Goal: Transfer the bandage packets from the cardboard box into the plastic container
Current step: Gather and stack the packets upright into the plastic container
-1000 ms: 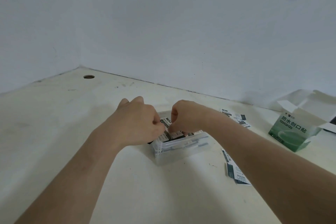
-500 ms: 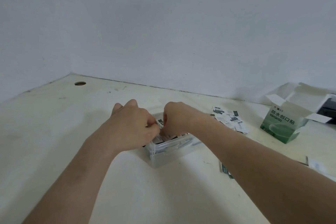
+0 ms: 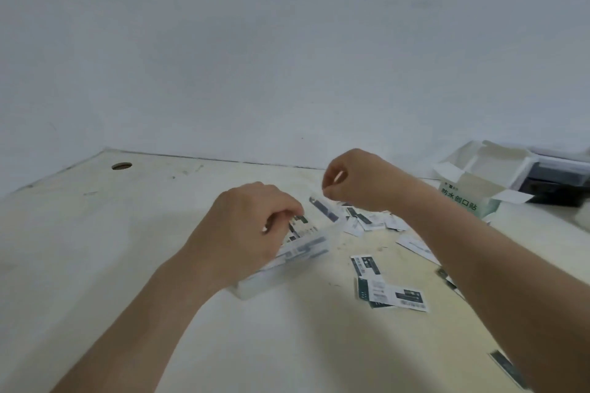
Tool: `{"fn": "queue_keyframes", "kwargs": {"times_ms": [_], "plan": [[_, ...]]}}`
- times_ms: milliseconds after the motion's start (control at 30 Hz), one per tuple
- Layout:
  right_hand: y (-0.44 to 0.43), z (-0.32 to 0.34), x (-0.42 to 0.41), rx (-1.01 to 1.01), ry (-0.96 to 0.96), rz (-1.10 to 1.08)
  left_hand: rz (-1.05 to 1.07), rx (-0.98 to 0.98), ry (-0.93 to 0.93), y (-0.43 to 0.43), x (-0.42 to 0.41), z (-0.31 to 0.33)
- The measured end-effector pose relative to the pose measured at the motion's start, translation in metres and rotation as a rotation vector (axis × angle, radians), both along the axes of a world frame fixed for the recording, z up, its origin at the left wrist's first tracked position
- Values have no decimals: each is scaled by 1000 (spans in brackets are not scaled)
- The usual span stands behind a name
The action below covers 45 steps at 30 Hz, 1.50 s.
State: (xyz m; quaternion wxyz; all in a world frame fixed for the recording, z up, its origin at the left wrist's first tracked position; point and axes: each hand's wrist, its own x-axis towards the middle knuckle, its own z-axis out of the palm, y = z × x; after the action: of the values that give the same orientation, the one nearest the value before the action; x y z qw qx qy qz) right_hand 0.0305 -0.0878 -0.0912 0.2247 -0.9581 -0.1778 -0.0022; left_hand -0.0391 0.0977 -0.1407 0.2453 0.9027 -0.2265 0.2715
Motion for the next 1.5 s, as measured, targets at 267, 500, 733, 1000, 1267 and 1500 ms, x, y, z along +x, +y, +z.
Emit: {"fn": "queue_keyframes", "kwargs": {"times_ms": [267,500,733,1000,1267,1500], "plan": [[-84,-69,11,-271,206,-148,-105,445,273,-123,5,-27],[-136,-90,10,-279,186,-185,129,398,617,-181,74,-60],[-154,-101,6,-88,21,-258,285,415,665,-195,140,-53],[-155,-105,11,145,16,-281,168,375,664,-191,97,-31],[-146,-111,5,455,54,-187,126,-371,670,-177,69,-46],[-145,-107,3,877,20,-299,87,-699,492,-172,66,-48]]}}
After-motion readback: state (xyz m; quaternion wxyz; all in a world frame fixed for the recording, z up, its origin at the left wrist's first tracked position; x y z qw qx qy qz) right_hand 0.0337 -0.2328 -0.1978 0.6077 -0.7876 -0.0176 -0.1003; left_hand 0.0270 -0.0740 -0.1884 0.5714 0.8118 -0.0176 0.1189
